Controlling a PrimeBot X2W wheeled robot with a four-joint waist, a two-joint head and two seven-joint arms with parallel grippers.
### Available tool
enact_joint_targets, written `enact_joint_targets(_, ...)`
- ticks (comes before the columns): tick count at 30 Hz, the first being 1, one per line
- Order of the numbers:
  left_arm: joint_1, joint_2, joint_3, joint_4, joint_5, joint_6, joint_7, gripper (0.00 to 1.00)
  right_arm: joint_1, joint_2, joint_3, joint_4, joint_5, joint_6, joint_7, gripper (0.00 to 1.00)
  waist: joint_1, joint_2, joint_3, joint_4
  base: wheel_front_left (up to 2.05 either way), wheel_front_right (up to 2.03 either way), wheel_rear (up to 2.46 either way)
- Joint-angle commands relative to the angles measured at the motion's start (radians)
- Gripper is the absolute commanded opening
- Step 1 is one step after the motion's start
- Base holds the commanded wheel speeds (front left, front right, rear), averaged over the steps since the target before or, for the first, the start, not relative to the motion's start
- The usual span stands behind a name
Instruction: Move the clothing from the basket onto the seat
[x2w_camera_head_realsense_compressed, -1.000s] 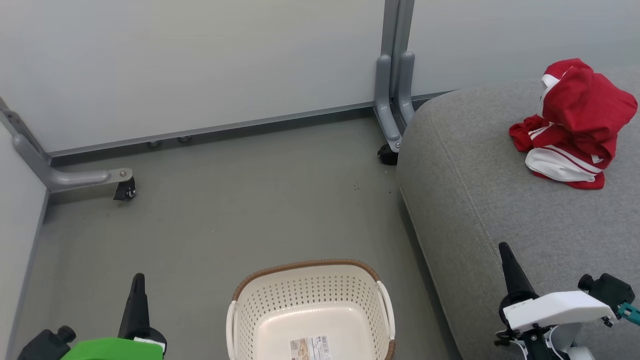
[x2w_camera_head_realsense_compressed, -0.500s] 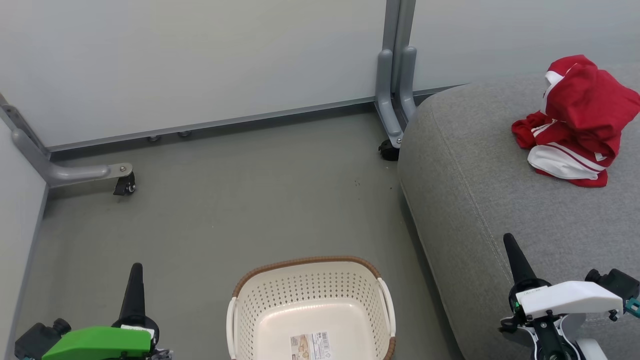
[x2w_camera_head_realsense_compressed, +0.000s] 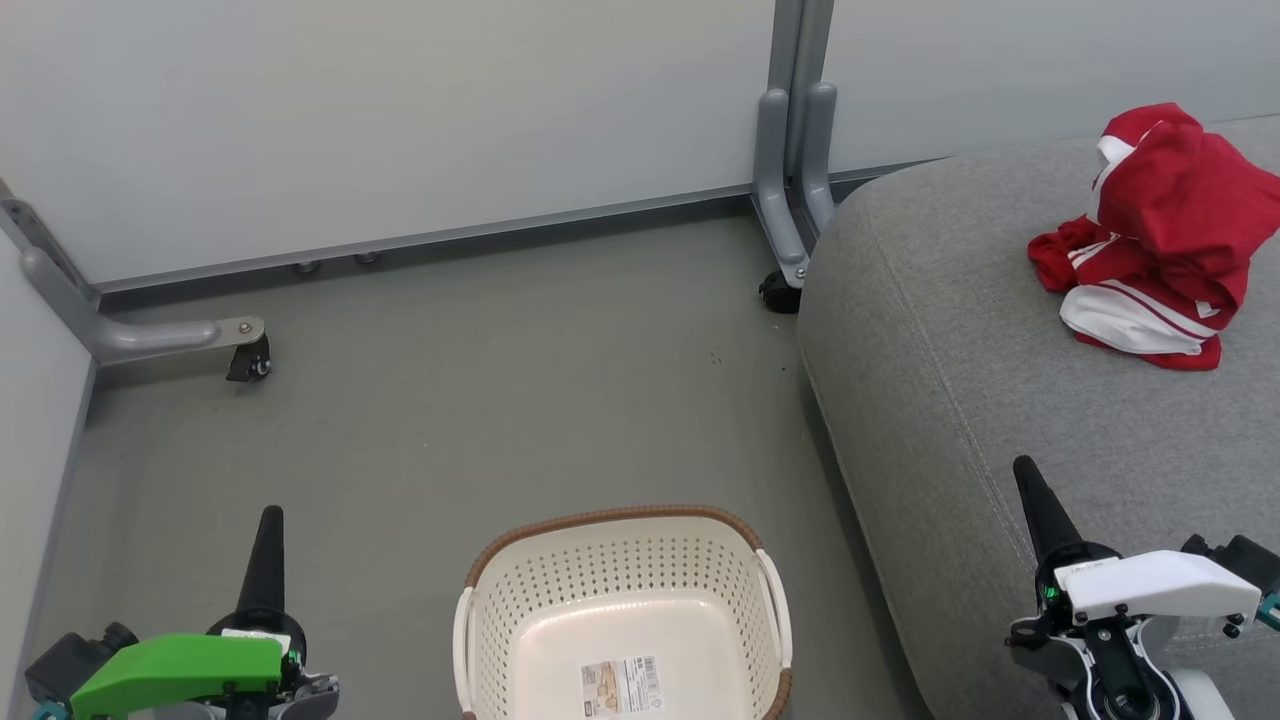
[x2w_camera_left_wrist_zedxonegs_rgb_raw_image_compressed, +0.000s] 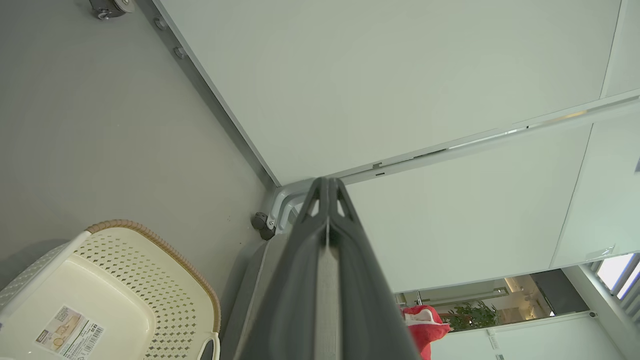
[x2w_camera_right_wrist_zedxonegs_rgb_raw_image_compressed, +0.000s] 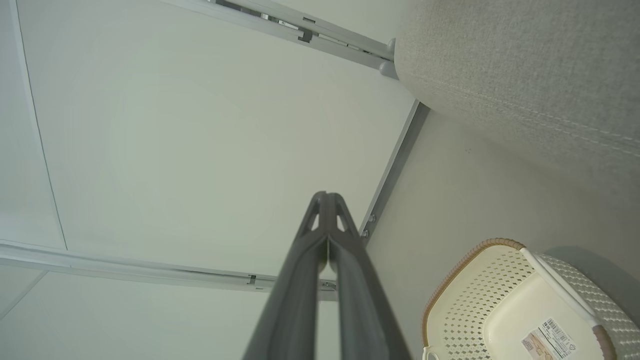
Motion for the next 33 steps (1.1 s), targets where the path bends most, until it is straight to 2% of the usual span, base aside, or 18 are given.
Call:
enact_joint_targets(1,-0.029,0.006,0.005,-0.001,-0.028,-0.004,0.007,0.00,-0.022,-0.004,-0.006,-0.001,0.025,0.001,0.007,0.00,0.0000,0.0000,0.001,0.000,0.00,0.00,0.00)
enact_joint_targets(33,-0.090,0.000,0.025,0.029,-0.262,-0.006,0.074,0.00,-0.059,0.002,-0.055,0.018,0.265,0.000,0.076,0.00,0.0000,0.0000,0.027,0.007,0.00,0.00,0.00)
